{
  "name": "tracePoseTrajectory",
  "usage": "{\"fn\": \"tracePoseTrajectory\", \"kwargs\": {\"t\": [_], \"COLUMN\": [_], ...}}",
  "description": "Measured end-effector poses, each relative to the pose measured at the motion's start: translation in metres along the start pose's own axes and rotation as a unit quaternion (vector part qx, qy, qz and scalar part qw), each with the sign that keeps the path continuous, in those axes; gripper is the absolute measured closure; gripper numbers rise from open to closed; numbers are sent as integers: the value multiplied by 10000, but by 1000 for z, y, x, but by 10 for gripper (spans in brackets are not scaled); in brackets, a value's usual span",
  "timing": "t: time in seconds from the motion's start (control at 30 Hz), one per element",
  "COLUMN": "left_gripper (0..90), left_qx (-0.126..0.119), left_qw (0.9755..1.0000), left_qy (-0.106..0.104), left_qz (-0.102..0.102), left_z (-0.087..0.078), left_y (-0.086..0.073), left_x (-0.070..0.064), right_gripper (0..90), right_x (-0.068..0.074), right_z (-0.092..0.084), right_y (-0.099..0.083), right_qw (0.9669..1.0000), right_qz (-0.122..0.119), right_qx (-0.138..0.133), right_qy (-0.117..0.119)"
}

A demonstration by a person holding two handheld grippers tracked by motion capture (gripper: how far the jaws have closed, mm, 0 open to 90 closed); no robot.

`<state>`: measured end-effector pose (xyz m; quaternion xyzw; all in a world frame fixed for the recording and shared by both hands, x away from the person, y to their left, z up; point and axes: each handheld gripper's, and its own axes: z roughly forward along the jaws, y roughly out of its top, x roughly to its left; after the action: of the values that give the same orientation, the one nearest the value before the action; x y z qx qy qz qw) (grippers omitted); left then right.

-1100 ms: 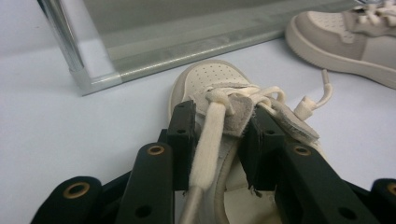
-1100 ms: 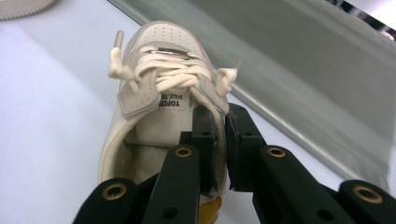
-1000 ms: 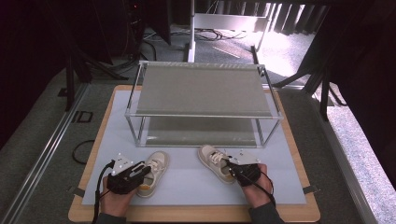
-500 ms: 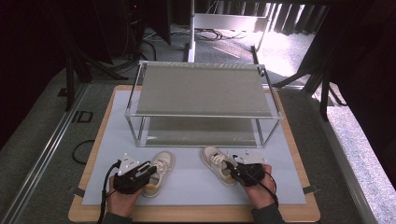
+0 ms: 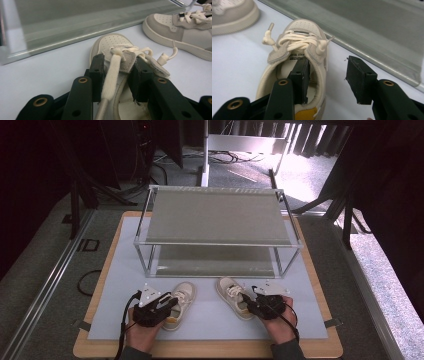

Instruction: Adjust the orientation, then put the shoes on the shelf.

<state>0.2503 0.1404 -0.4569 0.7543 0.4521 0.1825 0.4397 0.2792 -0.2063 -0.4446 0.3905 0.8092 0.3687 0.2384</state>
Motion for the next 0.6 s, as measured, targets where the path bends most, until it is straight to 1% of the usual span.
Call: {"fn": "tracePoseTrajectory", "kwargs": {"t": [0.07, 0.1, 0.13, 0.17, 0.3, 0.43, 0.53, 0.57, 0.6], "left_gripper": [661, 660, 658, 657, 652, 646, 636, 630, 605], "left_qx": [16, 20, 13, 31, 31, 11, 47, 68, 86], "left_qw": [10000, 10000, 10000, 10000, 9999, 9999, 9998, 9997, 9997], "left_qy": [-34, -45, -61, -80, -102, -122, -173, -219, -235], "left_qz": [15, 26, 19, 28, 26, 2, 13, 33, 23], "left_z": [3, 5, 7, 8, 14, 19, 22, 24, 25], "left_y": [2, 3, 3, 5, 8, 10, 13, 15, 16], "left_x": [-4, -5, -7, -9, -15, -19, -21, -22, -22], "right_gripper": [512, 490, 489, 484, 460, 454, 454, 452, 436], "right_x": [0, 0, 1, 1, 1, -1, -5, -6, -8], "right_z": [0, -1, -1, -2, -4, -10, -20, -22, -25], "right_y": [1, 1, 2, 3, 5, 3, -1, -3, -4], "right_qw": [10000, 9999, 9996, 9992, 9993, 9993, 9986, 9985, 9983], "right_qz": [-12, 9, 42, 52, -9, 28, 3, -14, -36], "right_qx": [34, 5, -53, -57, -99, -136, -201, -203, -206], "right_qy": [37, 140, 289, 382, 374, 354, 485, 503, 548]}}
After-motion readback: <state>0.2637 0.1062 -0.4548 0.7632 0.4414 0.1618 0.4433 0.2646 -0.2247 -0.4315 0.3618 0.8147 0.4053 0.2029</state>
